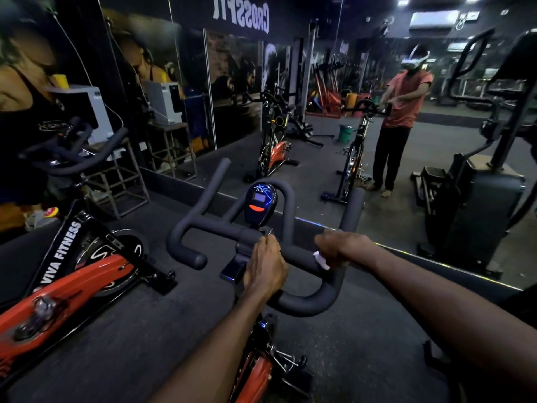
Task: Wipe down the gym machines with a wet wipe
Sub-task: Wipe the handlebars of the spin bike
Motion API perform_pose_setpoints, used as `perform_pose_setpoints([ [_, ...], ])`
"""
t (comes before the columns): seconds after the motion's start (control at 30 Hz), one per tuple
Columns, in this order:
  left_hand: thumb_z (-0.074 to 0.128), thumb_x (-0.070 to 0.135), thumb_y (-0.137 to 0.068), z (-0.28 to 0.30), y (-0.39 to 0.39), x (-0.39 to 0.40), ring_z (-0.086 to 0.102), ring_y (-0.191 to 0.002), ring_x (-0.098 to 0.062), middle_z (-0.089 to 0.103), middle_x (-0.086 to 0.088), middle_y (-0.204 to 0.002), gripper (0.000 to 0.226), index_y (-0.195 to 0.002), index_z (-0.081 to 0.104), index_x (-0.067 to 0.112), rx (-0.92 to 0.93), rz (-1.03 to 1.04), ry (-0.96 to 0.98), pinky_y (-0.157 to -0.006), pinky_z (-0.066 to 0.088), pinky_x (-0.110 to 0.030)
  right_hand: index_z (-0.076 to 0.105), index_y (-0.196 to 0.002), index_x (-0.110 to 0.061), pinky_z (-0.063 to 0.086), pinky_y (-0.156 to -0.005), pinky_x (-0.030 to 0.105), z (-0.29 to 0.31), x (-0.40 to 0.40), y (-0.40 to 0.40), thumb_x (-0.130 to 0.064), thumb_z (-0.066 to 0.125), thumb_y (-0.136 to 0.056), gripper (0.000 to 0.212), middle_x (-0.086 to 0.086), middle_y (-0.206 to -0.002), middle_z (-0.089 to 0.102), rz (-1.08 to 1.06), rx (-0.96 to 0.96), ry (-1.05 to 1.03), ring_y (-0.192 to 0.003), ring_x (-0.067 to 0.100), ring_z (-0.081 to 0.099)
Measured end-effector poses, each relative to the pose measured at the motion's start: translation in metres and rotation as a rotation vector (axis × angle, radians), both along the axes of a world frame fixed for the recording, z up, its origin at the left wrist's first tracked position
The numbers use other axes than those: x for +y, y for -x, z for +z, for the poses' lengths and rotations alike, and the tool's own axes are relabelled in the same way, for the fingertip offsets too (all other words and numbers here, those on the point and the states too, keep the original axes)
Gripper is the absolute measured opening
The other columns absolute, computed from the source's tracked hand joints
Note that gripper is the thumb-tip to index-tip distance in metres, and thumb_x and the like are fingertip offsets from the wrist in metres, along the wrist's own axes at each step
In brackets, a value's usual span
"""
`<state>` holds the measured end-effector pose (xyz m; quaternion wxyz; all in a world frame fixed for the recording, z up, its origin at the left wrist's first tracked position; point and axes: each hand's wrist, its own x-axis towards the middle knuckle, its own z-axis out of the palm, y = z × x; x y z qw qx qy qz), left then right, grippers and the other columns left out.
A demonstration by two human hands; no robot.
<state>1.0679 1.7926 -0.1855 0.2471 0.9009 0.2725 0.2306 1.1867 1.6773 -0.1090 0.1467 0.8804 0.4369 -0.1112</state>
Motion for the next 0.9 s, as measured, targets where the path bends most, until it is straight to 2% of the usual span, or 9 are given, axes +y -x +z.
perform_pose_setpoints([
  [0.07,0.044,0.008,-0.09,0.001,0.0,0.0,0.053,-0.114,-0.03,0.056,-0.01,-0.116,0.02,-0.108,0.051,0.012,-0.006,0.022,0.011,-0.089,0.043,-0.043,0.056,-0.086,-0.016,0.042,-0.071,0.029,0.002,0.007,0.003,-0.016,0.061,-0.087,0.006,0.019,-0.11,0.061,0.0,-0.021,-0.118,-0.103,0.038,0.064],
  [0.17,0.046,0.008,-0.086,0.004,0.002,0.0,0.053,-0.114,-0.031,0.057,-0.009,-0.118,0.026,-0.111,0.053,0.011,0.021,0.07,0.055,-0.086,0.043,-0.042,0.054,-0.111,-0.015,0.039,-0.076,0.033,-0.011,0.016,0.011,-0.02,0.06,-0.087,0.025,0.018,-0.113,0.059,0.069,0.03,-0.309,-0.105,0.04,0.059],
  [0.23,0.046,0.009,-0.085,0.007,0.004,0.0,0.053,-0.115,-0.032,0.056,-0.01,-0.119,0.029,-0.114,0.052,0.011,0.039,0.104,0.084,-0.086,0.044,-0.042,0.052,-0.113,-0.015,0.04,-0.076,0.033,-0.015,0.011,0.021,-0.018,0.057,-0.089,0.024,0.019,-0.113,0.055,0.094,0.045,-0.279,-0.103,0.041,0.059],
  [0.37,0.046,0.009,-0.083,0.009,0.004,0.001,0.055,-0.116,-0.034,0.057,-0.011,-0.122,0.034,-0.117,0.053,0.01,0.054,0.181,0.139,-0.086,0.046,-0.043,0.062,-0.118,-0.012,0.05,-0.078,0.033,-0.01,0.007,0.023,-0.014,0.065,-0.085,0.033,0.017,-0.121,0.052,0.112,-0.016,0.002,-0.108,0.038,0.062],
  [0.43,0.048,0.011,-0.084,0.01,0.004,0.001,0.057,-0.115,-0.033,0.058,-0.01,-0.123,0.034,-0.117,0.053,0.01,0.07,0.207,0.144,-0.085,0.046,-0.041,0.063,-0.117,-0.011,0.049,-0.077,0.032,-0.008,0.012,0.026,-0.014,0.067,-0.084,0.034,0.017,-0.12,0.052,0.167,-0.025,-0.004,-0.109,0.038,0.061],
  [0.53,0.053,0.015,-0.086,0.011,0.005,-0.001,0.057,-0.114,-0.032,0.058,-0.009,-0.122,0.031,-0.116,0.053,0.011,0.099,0.234,0.149,-0.078,0.042,-0.037,0.06,-0.124,-0.012,0.05,-0.085,0.038,-0.008,0.018,0.034,-0.013,0.057,-0.091,0.033,0.019,-0.12,0.053,0.273,-0.067,-0.085,-0.112,0.039,0.059],
  [0.7,0.053,0.015,-0.083,0.012,0.006,-0.002,0.058,-0.112,-0.037,0.06,-0.011,-0.12,0.031,-0.114,0.053,0.011,0.079,0.305,0.188,-0.083,0.047,-0.042,0.056,-0.128,-0.005,0.051,-0.085,0.042,-0.019,0.009,0.041,-0.01,0.062,-0.092,0.036,0.018,-0.129,0.054,0.399,-0.191,0.146,-0.119,0.039,0.058],
  [0.77,0.052,0.015,-0.083,0.013,0.006,-0.002,0.058,-0.113,-0.038,0.059,-0.013,-0.121,0.033,-0.116,0.052,0.011,0.055,0.335,0.22,-0.083,0.047,-0.043,0.058,-0.124,-0.003,0.051,-0.083,0.041,-0.014,0.017,0.044,-0.008,0.059,-0.093,0.032,0.02,-0.126,0.055,0.431,-0.173,0.114,-0.116,0.04,0.059],
  [0.9,0.064,0.022,-0.081,0.013,0.006,0.002,0.056,-0.115,-0.036,0.058,-0.013,-0.119,0.038,-0.115,0.053,0.009,-0.048,0.397,0.331,-0.088,0.047,-0.043,0.061,-0.118,-0.002,0.05,-0.07,0.039,0.0,0.046,0.038,-0.003,0.056,-0.089,0.029,0.02,-0.108,0.062,0.419,-0.077,-0.148,-0.099,0.039,0.065],
])
